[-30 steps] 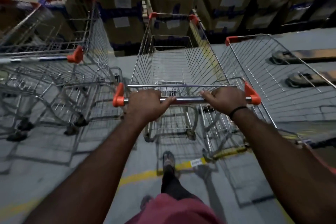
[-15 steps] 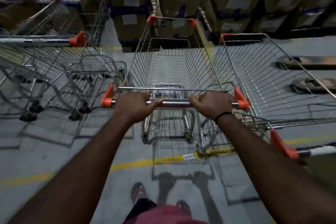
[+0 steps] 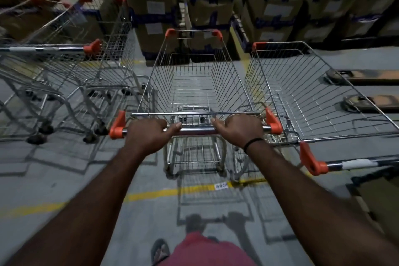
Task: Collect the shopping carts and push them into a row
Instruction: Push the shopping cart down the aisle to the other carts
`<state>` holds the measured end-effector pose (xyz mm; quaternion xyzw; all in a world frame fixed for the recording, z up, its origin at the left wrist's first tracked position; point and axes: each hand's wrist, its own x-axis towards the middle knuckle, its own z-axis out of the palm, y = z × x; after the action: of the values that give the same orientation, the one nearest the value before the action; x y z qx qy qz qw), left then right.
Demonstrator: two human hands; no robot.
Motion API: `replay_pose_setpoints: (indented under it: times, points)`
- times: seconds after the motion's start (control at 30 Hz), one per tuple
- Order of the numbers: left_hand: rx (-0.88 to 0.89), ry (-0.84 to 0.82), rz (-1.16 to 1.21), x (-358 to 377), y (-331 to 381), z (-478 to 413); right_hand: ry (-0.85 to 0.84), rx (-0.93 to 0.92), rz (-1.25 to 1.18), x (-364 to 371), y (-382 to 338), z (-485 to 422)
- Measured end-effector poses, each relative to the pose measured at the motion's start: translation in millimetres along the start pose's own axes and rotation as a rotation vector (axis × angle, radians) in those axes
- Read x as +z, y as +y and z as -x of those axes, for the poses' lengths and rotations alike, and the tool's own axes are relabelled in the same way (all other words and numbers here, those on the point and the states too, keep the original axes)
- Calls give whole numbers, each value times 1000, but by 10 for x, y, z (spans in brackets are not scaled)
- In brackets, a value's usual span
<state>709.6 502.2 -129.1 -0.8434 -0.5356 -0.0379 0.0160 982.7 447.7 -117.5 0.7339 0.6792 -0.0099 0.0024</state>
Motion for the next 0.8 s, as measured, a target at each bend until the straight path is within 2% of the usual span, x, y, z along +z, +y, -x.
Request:
replay_pose_setpoints:
  times: [0.17, 0.8]
  points:
    - [9, -34, -14, -5, 77, 120, 5, 15, 3, -17, 13, 177]
    - [-9, 10, -17, -17, 338, 576, 16, 28, 27, -8, 59, 643]
